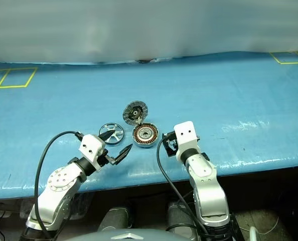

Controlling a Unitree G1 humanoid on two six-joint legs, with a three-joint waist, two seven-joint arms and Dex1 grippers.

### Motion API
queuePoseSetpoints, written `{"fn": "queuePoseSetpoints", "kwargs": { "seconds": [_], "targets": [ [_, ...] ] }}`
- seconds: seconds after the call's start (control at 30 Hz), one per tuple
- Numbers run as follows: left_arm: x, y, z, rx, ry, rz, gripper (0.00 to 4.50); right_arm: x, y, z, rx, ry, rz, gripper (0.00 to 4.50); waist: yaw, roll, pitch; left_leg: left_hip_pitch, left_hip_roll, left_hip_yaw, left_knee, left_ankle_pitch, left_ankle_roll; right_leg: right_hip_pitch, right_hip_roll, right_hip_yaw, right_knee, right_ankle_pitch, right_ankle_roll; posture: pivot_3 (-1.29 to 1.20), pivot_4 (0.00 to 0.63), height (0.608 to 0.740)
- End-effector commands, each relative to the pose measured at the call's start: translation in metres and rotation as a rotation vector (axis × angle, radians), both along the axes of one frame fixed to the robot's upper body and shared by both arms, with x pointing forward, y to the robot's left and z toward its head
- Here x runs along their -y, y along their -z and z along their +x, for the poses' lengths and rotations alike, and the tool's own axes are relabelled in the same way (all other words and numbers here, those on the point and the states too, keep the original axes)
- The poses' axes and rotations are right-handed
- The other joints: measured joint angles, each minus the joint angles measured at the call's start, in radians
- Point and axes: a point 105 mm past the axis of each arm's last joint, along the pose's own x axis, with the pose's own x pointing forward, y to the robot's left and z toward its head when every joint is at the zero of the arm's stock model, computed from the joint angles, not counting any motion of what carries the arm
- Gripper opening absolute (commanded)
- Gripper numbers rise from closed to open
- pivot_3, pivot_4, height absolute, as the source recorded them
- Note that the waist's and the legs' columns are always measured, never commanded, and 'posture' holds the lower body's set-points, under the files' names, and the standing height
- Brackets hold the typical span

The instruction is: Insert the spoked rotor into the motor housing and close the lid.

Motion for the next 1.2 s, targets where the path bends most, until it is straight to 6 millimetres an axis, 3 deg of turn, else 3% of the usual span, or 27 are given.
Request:
{"fn": "queuePoseSetpoints", "kwargs": {
  "seconds": [0.03,0.13,0.3,0.8,0.9,1.2],
  "targets": [
    [0.000,0.002,-0.005,-0.004,0.003,-0.028,4.50,-0.011,0.001,-0.003,0.007,-0.011,0.055,4.23,0.000,0.000,0.000,0.000,0.000,0.000,0.000,0.000,0.000,0.000,0.000,0.000,0.000,0.000,0.000,0.00,0.150,0.740],
    [-0.002,0.015,-0.011,-0.036,0.034,0.013,4.50,-0.014,0.017,-0.005,-0.035,-0.019,0.052,4.23,0.000,0.000,0.000,0.000,0.003,-0.001,0.001,0.000,0.000,0.000,0.000,-0.001,0.000,0.000,0.000,0.00,0.150,0.740],
    [-0.004,0.021,-0.013,-0.044,0.034,0.008,4.50,-0.012,0.028,-0.002,-0.050,-0.004,0.046,4.23,0.000,-0.001,0.000,0.001,0.005,0.000,0.001,-0.001,-0.001,-0.004,-0.003,-0.001,0.000,0.000,0.000,0.00,0.150,0.740],
    [0.003,0.022,-0.015,-0.067,0.029,-0.052,4.50,0.007,0.044,0.006,-0.047,0.151,0.032,4.23,0.001,-0.001,0.000,-0.008,0.002,0.001,0.002,-0.001,-0.001,-0.008,0.001,-0.001,0.001,0.000,0.001,0.00,0.150,0.740],
    [0.003,0.021,-0.014,-0.065,0.026,-0.053,4.50,0.007,0.047,0.006,-0.054,0.150,0.019,3.64,0.001,-0.001,-0.001,-0.008,0.002,0.001,0.003,-0.001,-0.001,-0.008,0.001,0.000,0.001,0.000,0.001,0.00,0.150,0.740],
    [0.003,0.020,-0.012,-0.060,0.019,-0.054,4.50,0.007,0.048,0.006,-0.060,0.147,0.005,0.76,0.003,-0.001,-0.002,-0.008,0.002,0.001,0.003,-0.001,-0.001,-0.008,0.001,0.000,0.001,0.001,0.001,0.00,0.150,0.740]
  ]
}}
